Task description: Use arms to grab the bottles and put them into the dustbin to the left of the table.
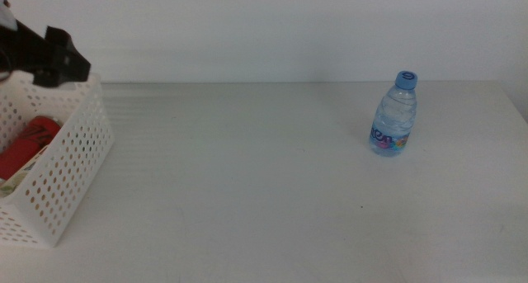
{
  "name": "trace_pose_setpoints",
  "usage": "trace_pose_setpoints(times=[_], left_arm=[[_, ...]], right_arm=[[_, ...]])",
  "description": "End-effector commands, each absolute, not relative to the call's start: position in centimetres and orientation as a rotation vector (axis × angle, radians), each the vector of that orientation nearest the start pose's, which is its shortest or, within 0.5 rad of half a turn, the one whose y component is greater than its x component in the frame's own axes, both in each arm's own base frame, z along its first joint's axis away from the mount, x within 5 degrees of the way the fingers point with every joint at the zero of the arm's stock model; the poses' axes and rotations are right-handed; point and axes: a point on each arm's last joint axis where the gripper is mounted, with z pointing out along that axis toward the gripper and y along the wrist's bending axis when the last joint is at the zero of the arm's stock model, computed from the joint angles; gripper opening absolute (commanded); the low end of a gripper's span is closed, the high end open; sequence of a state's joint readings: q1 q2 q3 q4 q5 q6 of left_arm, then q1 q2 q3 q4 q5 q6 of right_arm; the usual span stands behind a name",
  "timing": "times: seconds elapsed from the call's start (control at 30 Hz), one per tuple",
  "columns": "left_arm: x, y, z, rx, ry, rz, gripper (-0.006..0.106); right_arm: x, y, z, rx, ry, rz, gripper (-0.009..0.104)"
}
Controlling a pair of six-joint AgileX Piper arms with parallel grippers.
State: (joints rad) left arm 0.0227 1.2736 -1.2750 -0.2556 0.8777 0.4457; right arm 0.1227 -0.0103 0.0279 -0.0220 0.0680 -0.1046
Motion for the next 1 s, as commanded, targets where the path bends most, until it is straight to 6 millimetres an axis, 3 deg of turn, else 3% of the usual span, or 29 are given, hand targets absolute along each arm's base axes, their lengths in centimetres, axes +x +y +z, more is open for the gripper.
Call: trace_pose_setpoints(times=[0.0,0.13,0.47,0.6,0.97], left_arm=[[24.5,-2.3,40.7,0.39,2.116,-0.089,0.09],[20.8,-4.0,40.2,0.439,2.023,-0.131,0.09],[14.5,-5.8,37.7,0.518,1.983,-0.326,0.09],[13.1,-6.2,36.7,0.566,1.936,-0.334,0.09],[9.5,-5.8,30.9,0.47,1.808,-0.421,0.09]], right_arm=[[5.4,0.6,20.9,-0.191,1.449,-0.022,0.071],[5.4,0.6,20.9,-0.191,1.449,-0.022,0.071],[5.4,0.6,20.9,-0.191,1.449,-0.022,0.071],[5.4,0.6,20.9,-0.191,1.449,-0.022,0.071],[5.4,0.6,20.9,-0.191,1.449,-0.022,0.071]])
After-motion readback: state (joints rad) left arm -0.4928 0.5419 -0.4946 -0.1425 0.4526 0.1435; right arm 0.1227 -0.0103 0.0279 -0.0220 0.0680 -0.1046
